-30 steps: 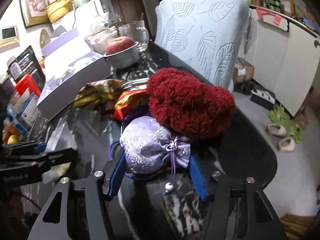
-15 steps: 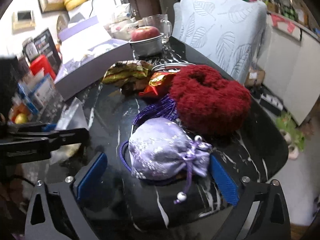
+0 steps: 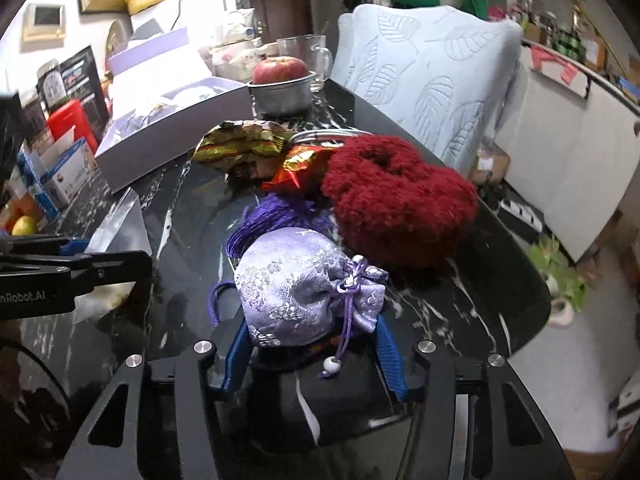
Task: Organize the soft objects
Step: 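Grasp the lavender drawstring sachet with the right gripper while the left holds the clear bag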
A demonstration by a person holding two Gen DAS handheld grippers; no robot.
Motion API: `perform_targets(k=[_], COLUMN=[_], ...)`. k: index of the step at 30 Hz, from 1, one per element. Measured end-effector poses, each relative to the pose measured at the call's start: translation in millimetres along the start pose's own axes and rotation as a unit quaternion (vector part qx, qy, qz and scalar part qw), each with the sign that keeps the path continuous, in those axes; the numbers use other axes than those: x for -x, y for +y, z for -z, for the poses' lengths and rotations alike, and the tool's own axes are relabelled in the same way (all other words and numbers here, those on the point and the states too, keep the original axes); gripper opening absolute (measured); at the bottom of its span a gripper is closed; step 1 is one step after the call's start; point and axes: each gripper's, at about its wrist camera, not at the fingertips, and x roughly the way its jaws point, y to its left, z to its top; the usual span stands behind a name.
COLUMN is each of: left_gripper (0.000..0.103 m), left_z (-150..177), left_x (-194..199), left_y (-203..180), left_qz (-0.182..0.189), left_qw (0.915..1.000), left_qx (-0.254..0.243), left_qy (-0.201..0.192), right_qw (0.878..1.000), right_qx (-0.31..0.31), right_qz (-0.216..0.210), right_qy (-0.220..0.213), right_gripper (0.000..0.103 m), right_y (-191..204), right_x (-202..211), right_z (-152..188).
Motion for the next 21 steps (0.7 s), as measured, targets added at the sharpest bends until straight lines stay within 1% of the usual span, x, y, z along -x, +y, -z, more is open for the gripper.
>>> perform_targets(k=[4,7,18,21], left_gripper=[0.044,0.044,0.044,0.044], left_z=[6.6,12.2,37.7,41.3], left_x=[7.2,11.8,40.1,50.0], left_y=[-6.1,-9.8,-19.1,-19.8], left_qz=[0.003,0.006,0.008,0.006], left_qw=[1.0,0.9999,0.9992,0.9987], left_qx=[-0.007,-0.011,-0.025,-0.028], left_qy=[-0.005,-0.009,-0.031,-0.042], right_qw=[1.0,1.0,0.998,0.996], right_qx=[-0.02,-0.022,0.007,0.016], right_qz=[-0.015,-0.019,-0.06,-0.082], right_qy=[0.002,0.001,-0.011,-0.018], right_gripper=[0.053,0.053,0.053,0.054], right_y=[-7.8,-8.6,12.1,20.0], right_x=[10.2,19.3,53.5,62.7], right_z=[8.3,14.7,32.3,35.7])
